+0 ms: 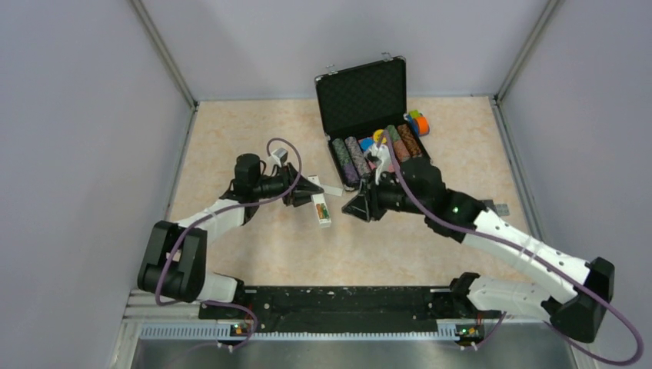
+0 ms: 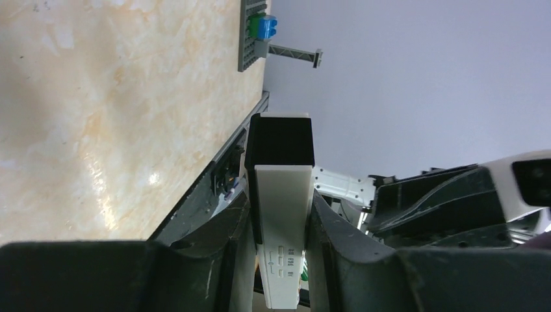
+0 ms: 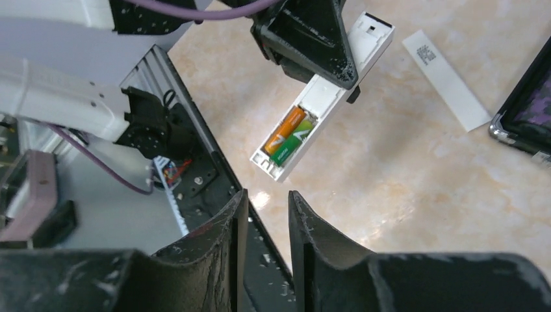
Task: Load the batteries into the remote control
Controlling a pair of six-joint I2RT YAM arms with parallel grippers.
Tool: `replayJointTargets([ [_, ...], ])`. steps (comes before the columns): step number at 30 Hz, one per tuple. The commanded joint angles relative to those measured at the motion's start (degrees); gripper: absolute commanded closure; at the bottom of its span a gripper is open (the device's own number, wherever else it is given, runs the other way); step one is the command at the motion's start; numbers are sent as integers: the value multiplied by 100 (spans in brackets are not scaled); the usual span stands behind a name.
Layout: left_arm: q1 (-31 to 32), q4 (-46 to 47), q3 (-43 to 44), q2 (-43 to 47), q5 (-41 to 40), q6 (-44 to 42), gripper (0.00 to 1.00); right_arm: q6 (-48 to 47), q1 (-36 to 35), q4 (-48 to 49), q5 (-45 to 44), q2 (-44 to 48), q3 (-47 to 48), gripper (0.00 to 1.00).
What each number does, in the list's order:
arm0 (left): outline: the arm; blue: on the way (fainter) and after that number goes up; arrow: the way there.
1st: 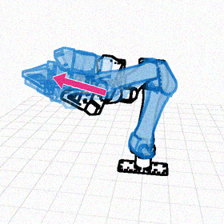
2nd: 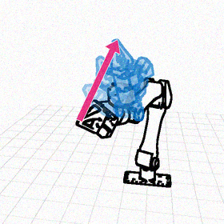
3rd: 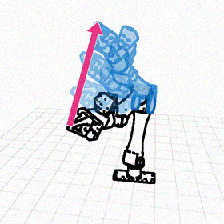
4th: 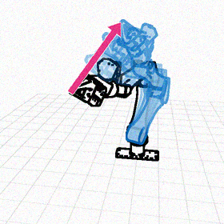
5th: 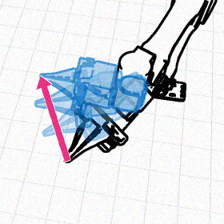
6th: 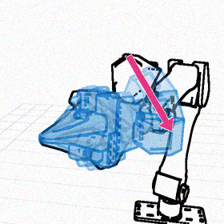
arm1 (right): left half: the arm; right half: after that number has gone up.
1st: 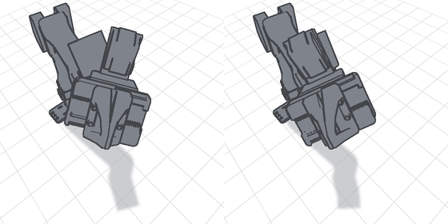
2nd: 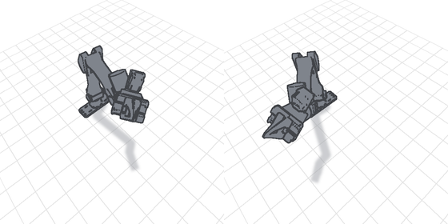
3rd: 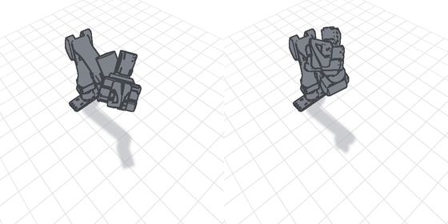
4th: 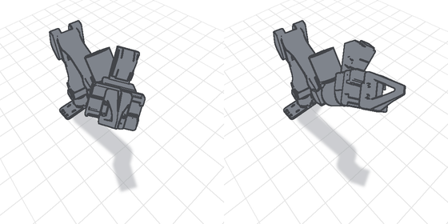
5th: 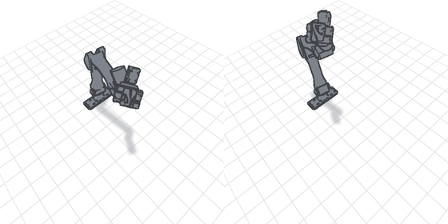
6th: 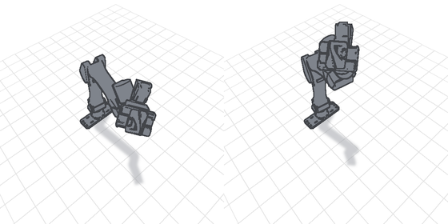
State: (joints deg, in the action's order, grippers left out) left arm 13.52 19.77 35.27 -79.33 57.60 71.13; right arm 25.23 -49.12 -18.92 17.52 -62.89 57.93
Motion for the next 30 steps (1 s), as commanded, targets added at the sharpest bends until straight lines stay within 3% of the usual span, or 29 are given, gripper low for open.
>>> replayJointTargets([
  [1,-16,1409,65,-163,289,919,100,-1326,-183,1612,-261,623,-845,75],
  [5,-16,1639,33,-249,334,1131,100,-1584,-292,2555,-438,903,-1376,79],
  [11,-16,1609,-83,-194,327,1070,100,-1690,-495,2844,-1001,878,-1513,81],
  [15,-7,1584,-115,-180,263,1025,100,-1605,-656,2994,-1306,1021,-1655,92],
  [18,-7,1566,-103,-181,205,1015,100,-1793,-785,3060,-1454,1107,-1800,93],
  [26,-7,1458,-110,-184,155,919,100,-2047,-1040,2728,-1112,685,-1615,71],
  [30,2,1433,-160,-189,153,884,100,-2083,-1052,2525,-913,336,-1387,67],
])
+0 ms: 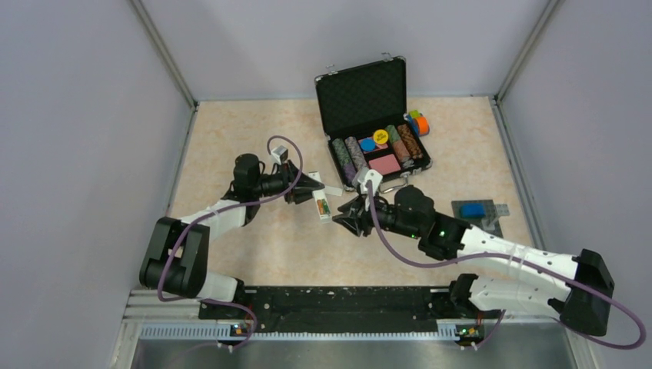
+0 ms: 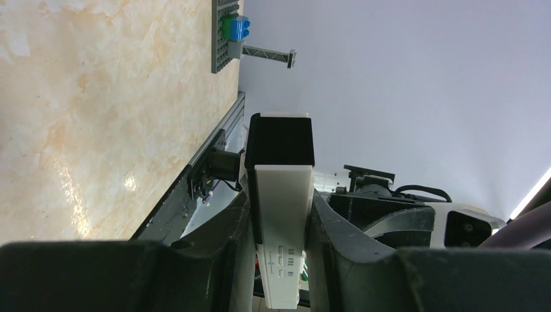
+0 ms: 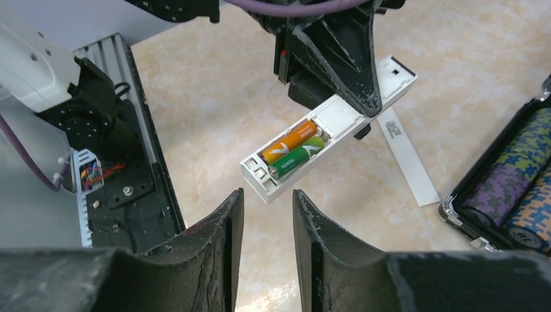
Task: Load the batteries into the remote control
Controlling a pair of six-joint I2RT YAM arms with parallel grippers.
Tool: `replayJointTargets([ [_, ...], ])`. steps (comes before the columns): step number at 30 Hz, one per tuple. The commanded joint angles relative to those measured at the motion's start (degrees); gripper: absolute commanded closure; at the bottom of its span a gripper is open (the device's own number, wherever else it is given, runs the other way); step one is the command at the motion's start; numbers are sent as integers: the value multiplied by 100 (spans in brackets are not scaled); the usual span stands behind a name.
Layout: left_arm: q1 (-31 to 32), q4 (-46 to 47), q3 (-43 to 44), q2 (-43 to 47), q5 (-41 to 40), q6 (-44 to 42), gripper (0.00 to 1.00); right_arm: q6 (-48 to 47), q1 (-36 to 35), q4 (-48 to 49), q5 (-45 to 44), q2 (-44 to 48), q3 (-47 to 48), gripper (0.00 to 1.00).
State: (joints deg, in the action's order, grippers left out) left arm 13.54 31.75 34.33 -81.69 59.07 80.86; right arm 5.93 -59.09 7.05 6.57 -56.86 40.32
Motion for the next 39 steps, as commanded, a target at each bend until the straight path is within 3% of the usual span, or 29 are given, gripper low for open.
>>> replayJointTargets([
  [1,-1,231,-78,57,8,-92,100,-136,-60,-98,180,-333,421,67],
  [9,-1,161,-156,59,25,-166,100,45,-65,-284,-126,-601,622,75],
  [39,65,162,-186,-5,-36,-198,100,156,-66,-300,-194,-927,802,76],
])
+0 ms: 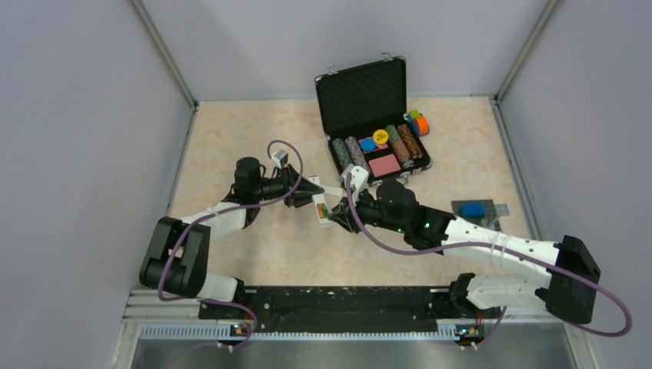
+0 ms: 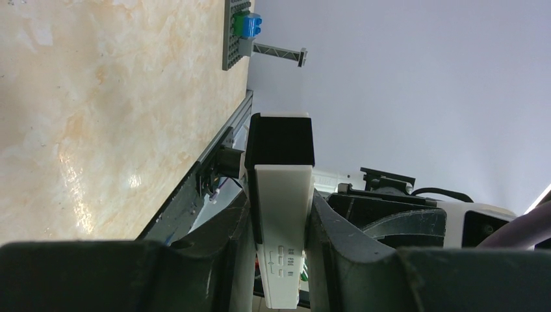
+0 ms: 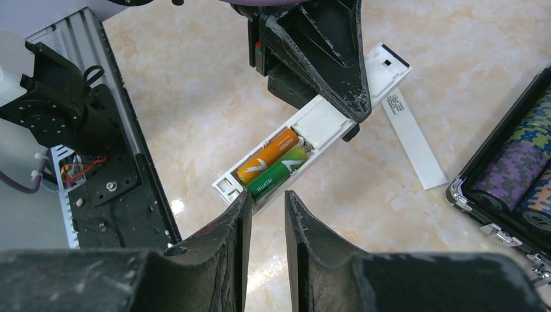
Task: Load the batteries into the remote control
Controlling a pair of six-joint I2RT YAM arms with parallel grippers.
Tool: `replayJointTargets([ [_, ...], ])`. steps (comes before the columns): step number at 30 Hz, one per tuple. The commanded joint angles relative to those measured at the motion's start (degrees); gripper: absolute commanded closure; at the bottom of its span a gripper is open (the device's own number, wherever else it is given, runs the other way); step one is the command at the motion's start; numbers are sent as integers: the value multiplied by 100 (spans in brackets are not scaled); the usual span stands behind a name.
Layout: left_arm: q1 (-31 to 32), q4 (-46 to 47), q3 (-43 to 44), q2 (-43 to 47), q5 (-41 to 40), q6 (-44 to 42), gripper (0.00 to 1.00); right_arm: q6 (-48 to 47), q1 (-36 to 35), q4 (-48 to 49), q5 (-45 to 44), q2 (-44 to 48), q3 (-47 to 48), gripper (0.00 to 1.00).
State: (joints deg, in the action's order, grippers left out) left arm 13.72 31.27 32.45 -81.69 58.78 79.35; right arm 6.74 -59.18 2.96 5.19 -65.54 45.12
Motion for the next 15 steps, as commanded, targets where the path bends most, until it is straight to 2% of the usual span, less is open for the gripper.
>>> replayJointTargets([
  [1,52,213,7,-5,-7,-49,100,86,-53,100,-72,-69,322,76],
  [15,164,202,16,34,-43,-74,100,288,-40,69,-210,-190,313,77],
])
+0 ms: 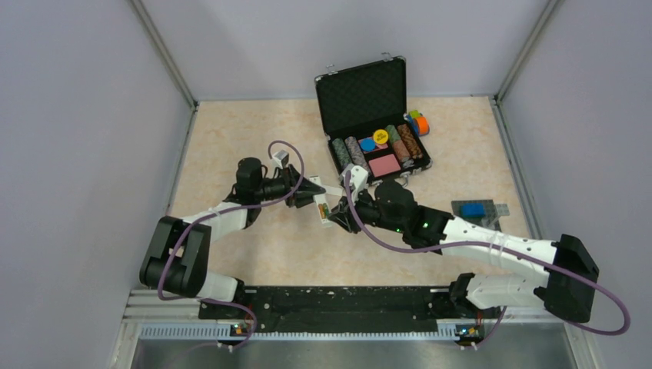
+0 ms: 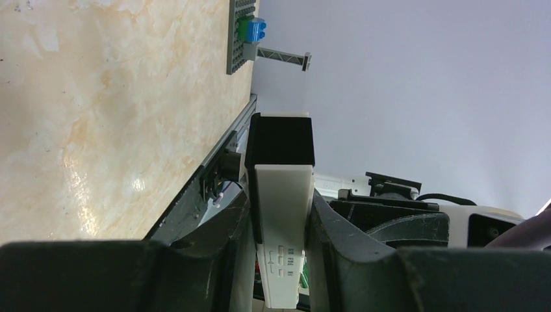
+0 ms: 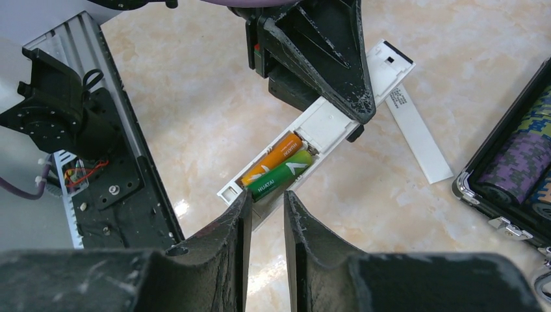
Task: Load the batteries into the remote control
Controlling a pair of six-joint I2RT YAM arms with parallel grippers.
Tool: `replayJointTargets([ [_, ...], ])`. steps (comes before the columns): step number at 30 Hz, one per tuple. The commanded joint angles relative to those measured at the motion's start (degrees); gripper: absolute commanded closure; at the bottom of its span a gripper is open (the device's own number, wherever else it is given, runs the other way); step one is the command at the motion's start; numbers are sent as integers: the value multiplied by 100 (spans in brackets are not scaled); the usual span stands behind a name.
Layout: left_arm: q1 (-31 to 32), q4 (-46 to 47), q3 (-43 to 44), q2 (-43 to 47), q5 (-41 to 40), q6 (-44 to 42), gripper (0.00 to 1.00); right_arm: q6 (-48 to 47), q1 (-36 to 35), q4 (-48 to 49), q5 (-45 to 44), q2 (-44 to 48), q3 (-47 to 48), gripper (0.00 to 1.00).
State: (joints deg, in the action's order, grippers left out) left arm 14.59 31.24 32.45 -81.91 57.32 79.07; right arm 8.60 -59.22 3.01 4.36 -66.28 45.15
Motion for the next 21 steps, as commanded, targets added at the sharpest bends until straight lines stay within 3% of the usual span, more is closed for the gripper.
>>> replayJointTargets([
  [1,85,206,13,68,107,-41,100,118,-31,42,-119,-132,323,77],
  [21,102,-461,69,383,40,-533,100,364,19,-274,-299,-224,336,83],
])
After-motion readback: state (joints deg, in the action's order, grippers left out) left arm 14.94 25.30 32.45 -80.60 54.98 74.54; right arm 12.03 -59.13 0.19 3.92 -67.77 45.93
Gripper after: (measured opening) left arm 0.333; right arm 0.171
